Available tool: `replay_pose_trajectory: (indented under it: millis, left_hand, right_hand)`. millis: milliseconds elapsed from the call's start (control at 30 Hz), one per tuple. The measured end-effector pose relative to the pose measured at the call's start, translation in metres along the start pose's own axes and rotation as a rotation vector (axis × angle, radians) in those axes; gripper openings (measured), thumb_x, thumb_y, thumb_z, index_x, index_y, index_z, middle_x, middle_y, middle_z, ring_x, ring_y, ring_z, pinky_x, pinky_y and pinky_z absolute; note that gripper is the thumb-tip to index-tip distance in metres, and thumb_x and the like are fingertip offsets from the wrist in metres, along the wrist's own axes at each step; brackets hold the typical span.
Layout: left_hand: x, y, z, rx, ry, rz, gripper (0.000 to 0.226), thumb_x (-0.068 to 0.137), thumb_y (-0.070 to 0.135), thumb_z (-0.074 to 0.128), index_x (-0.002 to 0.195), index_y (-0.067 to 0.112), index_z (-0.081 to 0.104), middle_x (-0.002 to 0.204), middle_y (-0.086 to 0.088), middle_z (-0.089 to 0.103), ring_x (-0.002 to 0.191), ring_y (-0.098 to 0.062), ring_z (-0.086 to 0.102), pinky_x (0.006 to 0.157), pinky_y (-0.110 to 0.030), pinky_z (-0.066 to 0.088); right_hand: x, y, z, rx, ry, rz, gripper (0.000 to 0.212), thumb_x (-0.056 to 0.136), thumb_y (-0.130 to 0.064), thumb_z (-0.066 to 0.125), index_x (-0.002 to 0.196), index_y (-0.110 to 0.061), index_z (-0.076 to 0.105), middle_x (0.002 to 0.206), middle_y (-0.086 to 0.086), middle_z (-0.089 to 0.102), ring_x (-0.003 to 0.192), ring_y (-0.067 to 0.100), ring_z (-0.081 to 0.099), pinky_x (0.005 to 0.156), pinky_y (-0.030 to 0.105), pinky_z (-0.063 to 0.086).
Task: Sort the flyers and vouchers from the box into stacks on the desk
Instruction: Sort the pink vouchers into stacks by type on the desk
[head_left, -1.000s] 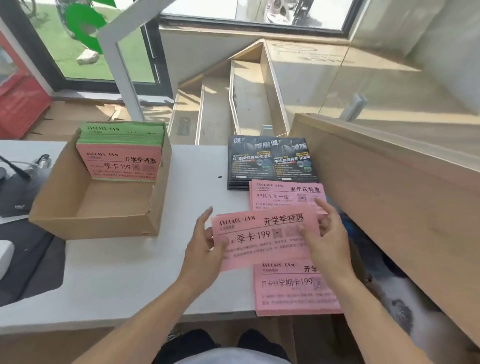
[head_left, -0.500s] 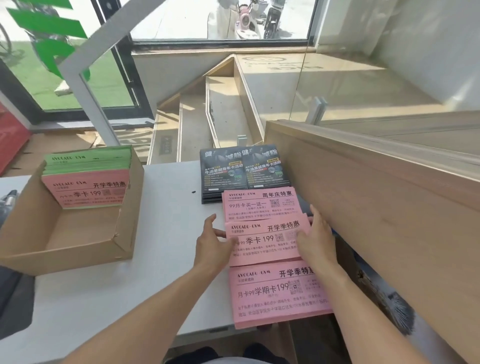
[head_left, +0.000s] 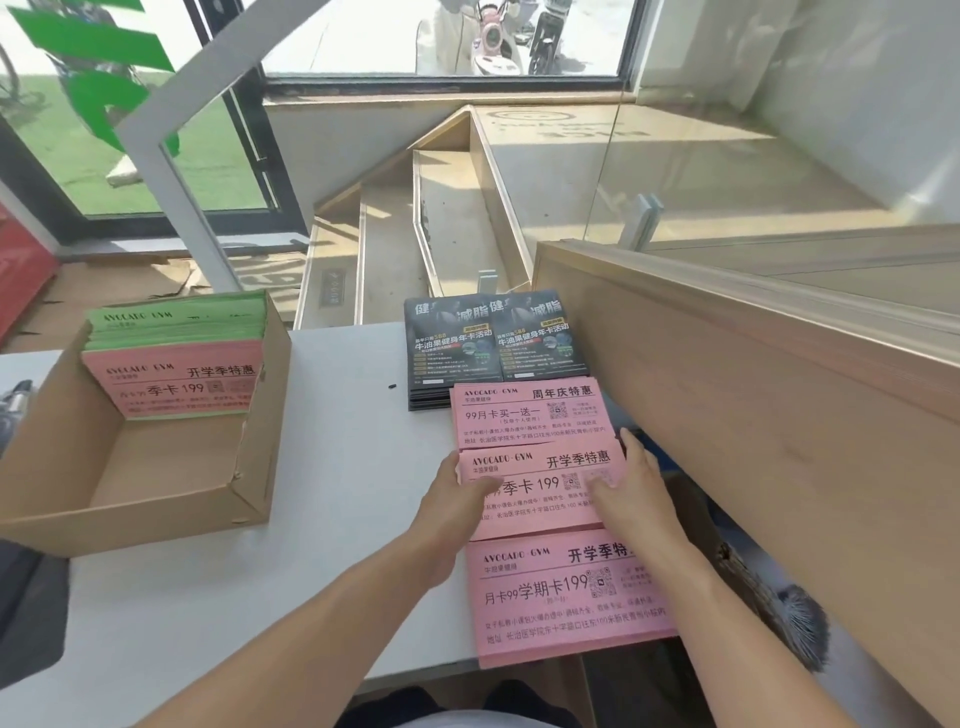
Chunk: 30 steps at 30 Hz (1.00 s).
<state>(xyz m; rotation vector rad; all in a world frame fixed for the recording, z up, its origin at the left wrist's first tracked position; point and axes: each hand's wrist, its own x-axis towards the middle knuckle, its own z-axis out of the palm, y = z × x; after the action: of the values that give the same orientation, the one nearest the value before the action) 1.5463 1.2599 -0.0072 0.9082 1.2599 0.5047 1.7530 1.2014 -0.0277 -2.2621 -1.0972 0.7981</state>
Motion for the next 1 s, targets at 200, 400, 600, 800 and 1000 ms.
replay_pose_trajectory:
  millis: [200,400,600,800,1000]
  left_hand:
    - [-0.012,-0.003,-0.033,0.100,0.112,0.145,0.062,0.100,0.026,0.060,0.154,0.034,0.030,0.159,0.010,0.035,0.143,-0.007,0.035,0.109,-0.031,0.034]
    - [-0.030,0.012,-0.089,0.009,0.435,0.547,0.075,0.095,0.008,0.065,0.149,0.046,0.031,0.146,0.023,0.044,0.135,0.001,0.045,0.114,-0.026,0.035]
    - [-0.023,0.046,-0.208,0.025,0.663,0.702,0.074,0.092,0.004,0.064,0.151,0.037,0.035,0.148,0.017,0.047,0.138,0.004,0.041,0.116,-0.032,0.035]
    - [0.000,0.055,-0.341,0.425,0.729,0.593,0.061,0.092,0.015,0.068,0.145,0.034,0.044,0.141,0.013,0.053,0.130,-0.007,0.048,0.114,-0.038,0.041]
    - [0.045,0.064,-0.400,0.952,0.453,0.654,0.079,0.091,0.018,0.069,0.157,0.026,0.026,0.159,0.006,0.035,0.147,-0.011,0.028,0.124,-0.034,0.023]
  right_hand:
    - [-0.019,-0.044,0.011,-0.030,0.032,-0.186,0.068,0.096,-0.027,0.062,0.154,-0.033,0.027,0.159,-0.009,0.030,0.147,0.012,0.025,0.121,0.046,0.028]
    - [-0.031,-0.129,0.054,0.093,0.020,-0.417,0.053,0.095,-0.021,0.066,0.142,-0.037,0.047,0.134,-0.019,0.051,0.128,0.010,0.048,0.110,0.043,0.042]
    - [-0.031,-0.224,0.133,0.169,-0.021,-0.611,0.049,0.090,-0.014,0.072,0.132,-0.035,0.057,0.117,-0.019,0.062,0.111,0.002,0.055,0.100,0.030,0.044]
    - [-0.029,-0.306,0.216,-0.007,-0.143,-0.782,0.046,0.091,-0.013,0.065,0.134,-0.030,0.060,0.126,-0.014,0.062,0.119,0.006,0.050,0.104,0.021,0.038]
    - [0.010,-0.352,0.269,-0.365,-0.050,-0.780,0.057,0.094,-0.018,0.058,0.149,-0.024,0.044,0.150,-0.004,0.048,0.138,0.019,0.037,0.117,0.031,0.023]
